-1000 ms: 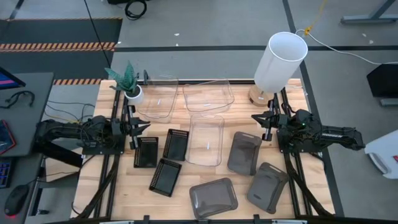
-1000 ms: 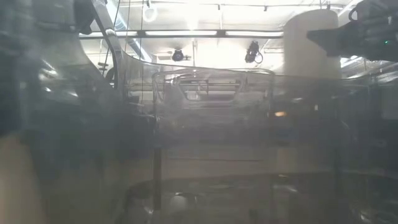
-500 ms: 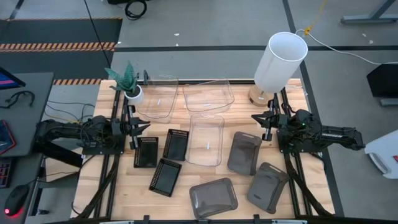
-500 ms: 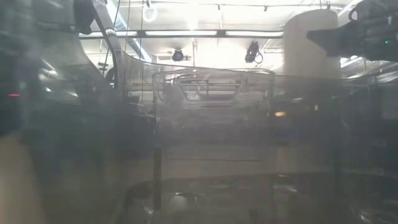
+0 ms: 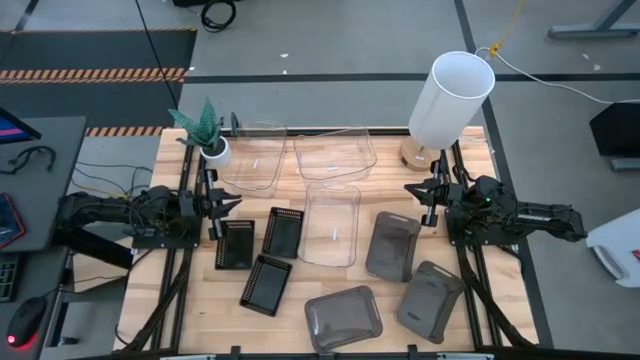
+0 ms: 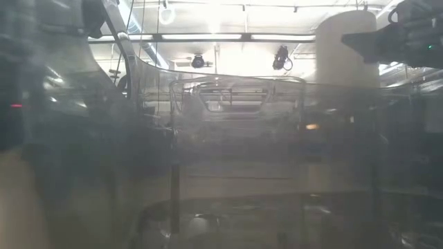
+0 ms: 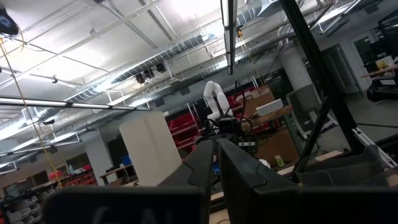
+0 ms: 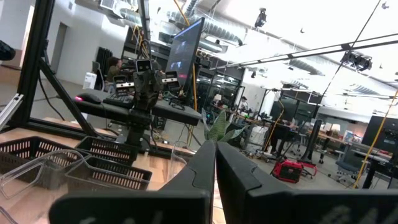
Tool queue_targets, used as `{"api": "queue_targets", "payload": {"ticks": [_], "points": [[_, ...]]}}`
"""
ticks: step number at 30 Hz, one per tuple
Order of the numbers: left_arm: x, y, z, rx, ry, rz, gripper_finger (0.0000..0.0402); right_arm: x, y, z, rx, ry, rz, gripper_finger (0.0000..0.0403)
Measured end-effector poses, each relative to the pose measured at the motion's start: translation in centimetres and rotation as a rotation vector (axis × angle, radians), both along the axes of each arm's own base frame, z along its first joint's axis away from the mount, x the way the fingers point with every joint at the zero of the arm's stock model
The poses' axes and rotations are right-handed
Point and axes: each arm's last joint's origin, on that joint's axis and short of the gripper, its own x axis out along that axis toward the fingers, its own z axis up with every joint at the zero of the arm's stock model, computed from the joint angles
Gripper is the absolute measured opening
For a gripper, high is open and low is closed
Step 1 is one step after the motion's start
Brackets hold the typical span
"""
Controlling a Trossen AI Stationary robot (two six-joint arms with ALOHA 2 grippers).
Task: Stack baskets by color
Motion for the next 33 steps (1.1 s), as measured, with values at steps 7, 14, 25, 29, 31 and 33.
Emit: {"api": "queue_targets", "payload": {"ticks": [7,14,25,29,31,33], "points": [[0.0,0.0,0.0,0.0,0.0,0.0,0.0027,0.0,0.0,0.0,0.0,0.0,0.0,0.0022],[0.0,0.0,0.0,0.0,0.0,0.0,0.0036,0.0,0.0,0.0,-0.004,0.0,-0.001,0.0022],[0.0,0.0,0.0,0.0,0.0,0.0,0.0031,-0.4,-0.3,1.1,0.552,-0.231,0.084,0.0022],[0.0,0.0,0.0,0.0,0.0,0.0,0.0036,-0.4,-0.2,1.1,0.977,-0.307,0.255,0.0022],[0.0,0.0,0.0,0.0,0.0,0.0,0.0035,-0.5,-0.2,1.4,1.126,-0.367,0.318,0.0022],[0.0,0.0,0.0,0.0,0.001,0.0,0.0032,-0.7,-0.3,1.7,1.2,-0.43,0.346,0.0022]]}}
